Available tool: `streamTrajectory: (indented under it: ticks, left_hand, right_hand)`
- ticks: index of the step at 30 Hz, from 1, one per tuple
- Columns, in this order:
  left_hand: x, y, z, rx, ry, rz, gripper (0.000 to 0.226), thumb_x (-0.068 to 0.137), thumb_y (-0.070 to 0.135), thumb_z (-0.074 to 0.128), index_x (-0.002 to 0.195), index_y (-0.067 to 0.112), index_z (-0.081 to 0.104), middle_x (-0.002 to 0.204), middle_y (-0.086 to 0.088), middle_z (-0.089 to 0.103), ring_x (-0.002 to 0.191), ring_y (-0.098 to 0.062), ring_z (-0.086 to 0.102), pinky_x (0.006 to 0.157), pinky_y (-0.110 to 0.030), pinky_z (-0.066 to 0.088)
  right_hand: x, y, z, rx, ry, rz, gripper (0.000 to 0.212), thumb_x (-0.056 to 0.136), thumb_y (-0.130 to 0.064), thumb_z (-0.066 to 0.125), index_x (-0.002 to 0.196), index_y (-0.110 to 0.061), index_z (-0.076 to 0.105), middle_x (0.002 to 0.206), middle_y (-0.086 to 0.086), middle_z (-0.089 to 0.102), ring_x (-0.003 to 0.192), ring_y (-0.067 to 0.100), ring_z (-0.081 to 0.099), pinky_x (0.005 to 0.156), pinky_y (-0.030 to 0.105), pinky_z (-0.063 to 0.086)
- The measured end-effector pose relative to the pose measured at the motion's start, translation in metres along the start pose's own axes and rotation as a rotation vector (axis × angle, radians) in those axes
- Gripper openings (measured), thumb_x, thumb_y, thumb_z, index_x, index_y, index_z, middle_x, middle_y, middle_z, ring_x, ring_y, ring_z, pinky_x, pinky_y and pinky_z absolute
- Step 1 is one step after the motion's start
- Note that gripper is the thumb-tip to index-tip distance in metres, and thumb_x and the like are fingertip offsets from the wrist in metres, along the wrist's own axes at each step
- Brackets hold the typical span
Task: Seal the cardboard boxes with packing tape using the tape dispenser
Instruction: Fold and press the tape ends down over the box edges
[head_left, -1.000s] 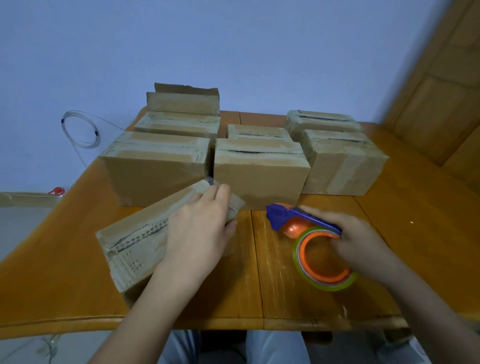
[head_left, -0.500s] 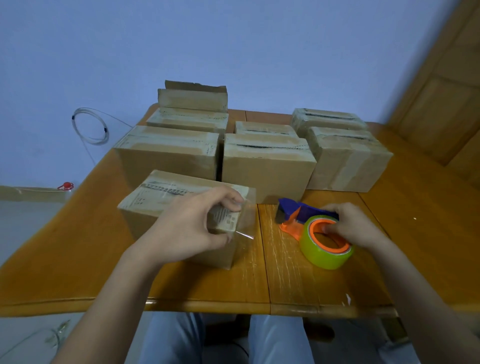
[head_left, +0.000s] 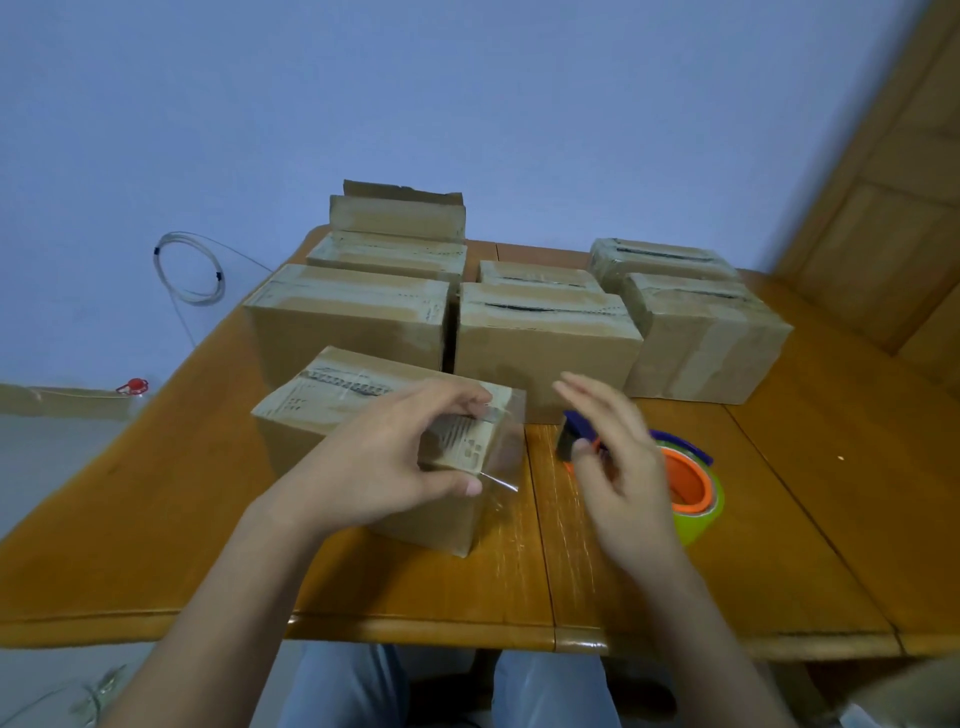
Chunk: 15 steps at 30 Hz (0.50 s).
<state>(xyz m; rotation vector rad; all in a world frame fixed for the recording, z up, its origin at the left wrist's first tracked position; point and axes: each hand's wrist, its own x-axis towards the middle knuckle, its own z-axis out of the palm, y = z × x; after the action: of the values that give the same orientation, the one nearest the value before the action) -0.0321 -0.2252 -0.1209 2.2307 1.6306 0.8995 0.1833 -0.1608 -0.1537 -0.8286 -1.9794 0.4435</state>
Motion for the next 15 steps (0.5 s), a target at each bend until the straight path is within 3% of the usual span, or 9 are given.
streamTrajectory:
  ticks: [2,5,8,10,13,15]
  left_hand:
    - [0.001,0.0,-0.001,-0.011,-0.002,0.036,0.047,0.078,0.052,0.066,0.12,0.033,0.056,0.118,0.028,0.052,0.113,0.012,0.046,0.088,-0.002,0.034]
    - [0.005,-0.002,0.0,-0.05,0.006,0.003,0.053,0.083,0.052,0.045,0.122,0.021,0.063,0.126,0.019,0.052,0.113,0.006,0.048,0.092,-0.006,0.037]
    - [0.007,-0.003,0.003,0.034,0.025,-0.029,0.055,0.091,0.049,0.036,0.129,0.019,0.06,0.138,0.014,0.049,0.118,0.007,0.043,0.092,0.001,0.028]
    - [0.007,-0.001,0.007,0.107,0.021,-0.037,0.057,0.092,0.052,0.032,0.134,0.022,0.055,0.144,0.014,0.045,0.127,0.004,0.038,0.097,-0.001,0.024]
    - [0.006,-0.001,0.014,0.235,0.025,-0.018,0.071,0.088,0.062,0.016,0.141,0.027,0.047,0.152,0.013,0.035,0.141,0.002,0.021,0.114,-0.022,0.01]
    - [0.005,-0.002,0.016,0.278,0.02,-0.031,0.075,0.086,0.063,0.008,0.143,0.029,0.043,0.153,0.013,0.032,0.142,0.004,0.015,0.115,-0.027,-0.003]
  right_hand:
    - [-0.006,0.001,0.022,0.074,-0.033,-0.064,0.055,0.083,-0.009,0.038,0.136,-0.022,0.048,0.14,-0.01,0.046,0.135,0.007,0.034,0.111,0.018,0.025]
    - [-0.013,0.007,0.045,0.114,-0.037,-0.099,0.061,0.08,-0.006,0.035,0.139,-0.018,0.045,0.145,-0.006,0.044,0.14,0.015,0.029,0.116,0.027,0.02]
    - [-0.022,0.011,0.055,0.106,-0.023,-0.104,0.062,0.082,-0.005,0.035,0.141,-0.021,0.042,0.148,-0.007,0.041,0.142,0.018,0.026,0.117,0.042,0.022]
    - [-0.027,0.013,0.058,0.09,-0.031,-0.09,0.066,0.083,-0.006,0.034,0.145,-0.027,0.035,0.151,-0.012,0.036,0.144,0.017,0.021,0.116,0.051,0.018]
    - [-0.03,0.013,0.061,0.063,-0.09,-0.072,0.077,0.083,0.0,0.034,0.149,-0.037,0.019,0.154,-0.021,0.022,0.147,0.013,0.009,0.117,0.05,0.004]
    - [-0.032,0.012,0.061,0.055,-0.155,-0.04,0.086,0.081,0.006,0.035,0.148,-0.041,0.008,0.155,-0.025,0.012,0.147,0.01,0.001,0.117,0.047,-0.004]
